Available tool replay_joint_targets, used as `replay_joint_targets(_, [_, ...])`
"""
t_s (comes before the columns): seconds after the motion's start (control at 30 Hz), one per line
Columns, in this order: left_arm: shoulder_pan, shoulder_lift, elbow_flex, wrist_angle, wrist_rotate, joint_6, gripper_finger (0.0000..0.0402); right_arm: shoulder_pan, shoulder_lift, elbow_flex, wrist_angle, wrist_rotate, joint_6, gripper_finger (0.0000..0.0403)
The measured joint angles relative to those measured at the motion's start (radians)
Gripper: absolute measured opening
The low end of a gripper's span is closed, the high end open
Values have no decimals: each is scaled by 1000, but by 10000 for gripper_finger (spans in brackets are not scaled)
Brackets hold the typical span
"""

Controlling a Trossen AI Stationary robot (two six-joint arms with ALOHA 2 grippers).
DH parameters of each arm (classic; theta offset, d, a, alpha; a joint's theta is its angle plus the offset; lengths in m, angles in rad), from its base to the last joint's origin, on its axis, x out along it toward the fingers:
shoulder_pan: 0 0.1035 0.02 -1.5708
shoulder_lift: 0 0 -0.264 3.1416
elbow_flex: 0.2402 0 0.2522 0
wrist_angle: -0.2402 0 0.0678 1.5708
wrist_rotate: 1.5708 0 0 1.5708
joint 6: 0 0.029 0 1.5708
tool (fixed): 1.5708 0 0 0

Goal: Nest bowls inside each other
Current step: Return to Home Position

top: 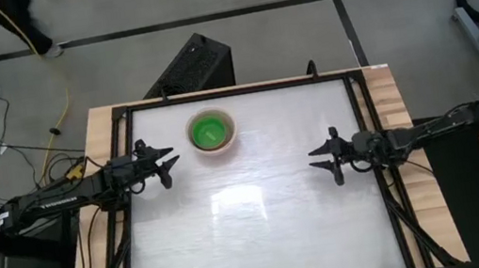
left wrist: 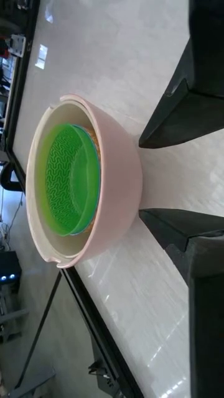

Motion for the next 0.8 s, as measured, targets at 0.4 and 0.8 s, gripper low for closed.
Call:
replay_joint_targets(0.4, [0, 0, 0, 0, 0, 0, 158, -6, 0, -1, -16, 0, 38, 182])
replay_joint_targets(0.8, [0, 0, 0, 0, 0, 0, 158, -6, 0, -1, -16, 0, 39, 182])
